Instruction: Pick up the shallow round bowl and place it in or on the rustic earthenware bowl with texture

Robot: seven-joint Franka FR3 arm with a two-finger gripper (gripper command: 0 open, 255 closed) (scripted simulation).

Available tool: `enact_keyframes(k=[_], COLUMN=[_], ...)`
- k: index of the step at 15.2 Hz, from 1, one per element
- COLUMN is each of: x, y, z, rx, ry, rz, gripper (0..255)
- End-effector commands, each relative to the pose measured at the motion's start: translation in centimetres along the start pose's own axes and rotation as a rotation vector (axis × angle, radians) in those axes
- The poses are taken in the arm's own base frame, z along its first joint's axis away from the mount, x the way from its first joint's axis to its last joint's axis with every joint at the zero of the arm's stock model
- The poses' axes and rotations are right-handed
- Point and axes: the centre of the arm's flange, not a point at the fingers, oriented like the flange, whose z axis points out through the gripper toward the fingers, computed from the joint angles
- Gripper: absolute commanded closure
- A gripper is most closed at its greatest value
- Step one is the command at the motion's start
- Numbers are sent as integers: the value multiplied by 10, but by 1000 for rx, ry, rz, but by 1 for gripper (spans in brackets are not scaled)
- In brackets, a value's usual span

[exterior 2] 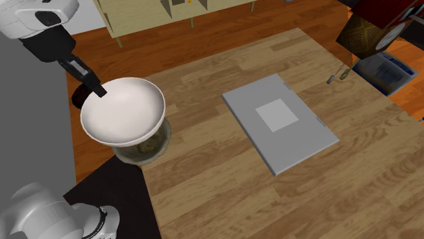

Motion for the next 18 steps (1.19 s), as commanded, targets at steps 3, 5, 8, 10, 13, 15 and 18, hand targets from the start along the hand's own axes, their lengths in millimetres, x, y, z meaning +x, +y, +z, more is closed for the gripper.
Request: enact_keyframes(k=[3, 5, 8, 10, 13, 15, 18], x=[-2, -3, -4, -5, -6, -6, -6], y=[-5, -6, -9, -11, -13, -13, -13], z=[21, 31, 46, 57, 65, 65, 65], rx=[0, 0, 0, 0, 0, 0, 0], ry=[1, 1, 1, 1, 1, 1, 1], rz=[0, 0, 0, 0, 0, 0, 0], gripper=[255, 255, 255, 255, 255, 255, 255])
